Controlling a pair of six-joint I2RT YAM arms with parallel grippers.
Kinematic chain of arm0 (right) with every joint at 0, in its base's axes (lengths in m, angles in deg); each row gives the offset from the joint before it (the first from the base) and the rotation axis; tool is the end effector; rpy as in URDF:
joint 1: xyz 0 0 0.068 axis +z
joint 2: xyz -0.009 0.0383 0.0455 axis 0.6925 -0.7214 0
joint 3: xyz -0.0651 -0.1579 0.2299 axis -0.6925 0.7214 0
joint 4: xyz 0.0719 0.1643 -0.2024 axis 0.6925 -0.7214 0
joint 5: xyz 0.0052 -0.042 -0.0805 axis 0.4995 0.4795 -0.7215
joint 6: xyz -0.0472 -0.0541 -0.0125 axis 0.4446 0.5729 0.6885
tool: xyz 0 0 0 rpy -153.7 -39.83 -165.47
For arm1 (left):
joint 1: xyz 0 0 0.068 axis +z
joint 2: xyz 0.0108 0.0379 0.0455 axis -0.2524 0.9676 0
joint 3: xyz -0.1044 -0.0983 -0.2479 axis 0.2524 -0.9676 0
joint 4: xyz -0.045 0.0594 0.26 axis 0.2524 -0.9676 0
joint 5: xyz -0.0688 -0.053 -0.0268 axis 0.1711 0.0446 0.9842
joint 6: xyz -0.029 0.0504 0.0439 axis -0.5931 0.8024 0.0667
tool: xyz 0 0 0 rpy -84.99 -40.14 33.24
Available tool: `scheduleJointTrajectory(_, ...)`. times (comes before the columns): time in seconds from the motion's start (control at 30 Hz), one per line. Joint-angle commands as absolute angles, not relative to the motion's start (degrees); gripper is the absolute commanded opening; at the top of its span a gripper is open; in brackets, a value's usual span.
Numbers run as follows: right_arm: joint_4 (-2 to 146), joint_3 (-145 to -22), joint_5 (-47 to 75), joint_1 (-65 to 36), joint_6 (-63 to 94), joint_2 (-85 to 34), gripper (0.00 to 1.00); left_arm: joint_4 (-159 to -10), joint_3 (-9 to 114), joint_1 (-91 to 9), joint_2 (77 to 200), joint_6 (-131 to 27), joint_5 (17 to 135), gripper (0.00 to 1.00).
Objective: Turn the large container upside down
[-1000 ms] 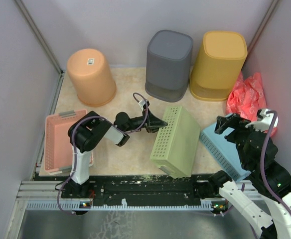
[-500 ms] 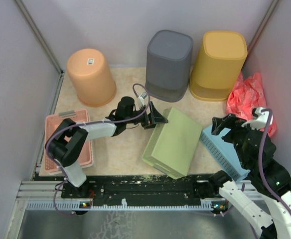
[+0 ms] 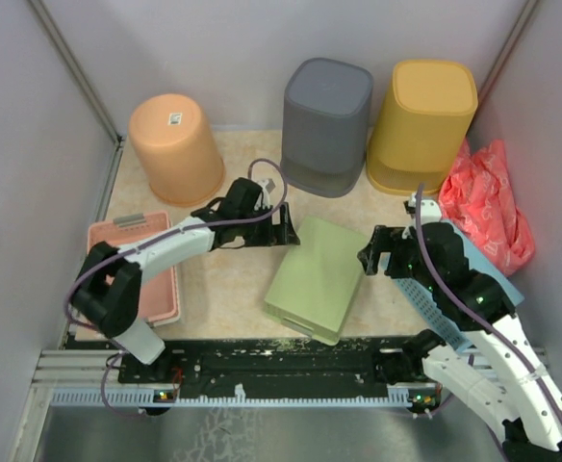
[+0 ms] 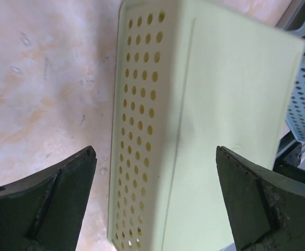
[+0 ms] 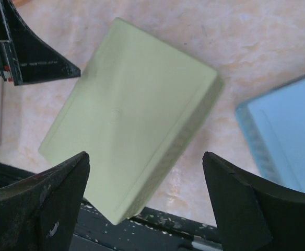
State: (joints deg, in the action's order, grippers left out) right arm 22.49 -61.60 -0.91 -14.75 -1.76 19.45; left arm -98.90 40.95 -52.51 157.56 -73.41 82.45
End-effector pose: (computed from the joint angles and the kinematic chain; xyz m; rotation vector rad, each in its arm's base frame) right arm 0.1214 0.0590 0.3380 -0.0246 2.1640 0.4106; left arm 0.2902 -0.2451 0.2049 0.2366 2.5116 -0.8588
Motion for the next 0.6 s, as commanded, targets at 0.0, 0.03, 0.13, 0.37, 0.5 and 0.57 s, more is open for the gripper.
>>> scheduleJointTrajectory(0.0, 31.4, -57.6, 13.0, -14.7, -3.9, 19.2, 0.89, -107.1, 47.0, -52.7, 146.9, -68.9, 74.8, 1.0)
scheduleJointTrajectory(0.03, 34.2, -55.8, 15.8, -14.6, -5.1, 19.3, 0.89, -109.2, 48.0, -52.7, 144.5, -68.1, 72.7, 1.0)
scheduleJointTrajectory(0.13, 41.6, -51.1, 17.8, -11.7, -8.7, 19.0, 0.89, -116.1, 49.9, -52.6, 137.7, -66.0, 63.6, 1.0)
scheduleJointTrajectory(0.37, 45.4, -58.4, -5.4, 11.1, -5.8, 0.8, 0.91, -135.4, 48.8, -45.3, 124.8, -69.3, 48.3, 1.0)
scheduleJointTrajectory(0.5, 48.6, -65.7, -4.2, 17.0, -3.7, -13.7, 0.92, -140.3, 44.6, -34.6, 119.5, -70.4, 51.9, 1.0)
scheduleJointTrajectory(0.57, 52.1, -68.3, -4.0, 19.1, -3.2, -20.0, 0.92, -141.2, 43.5, -32.8, 117.8, -70.6, 52.5, 1.0)
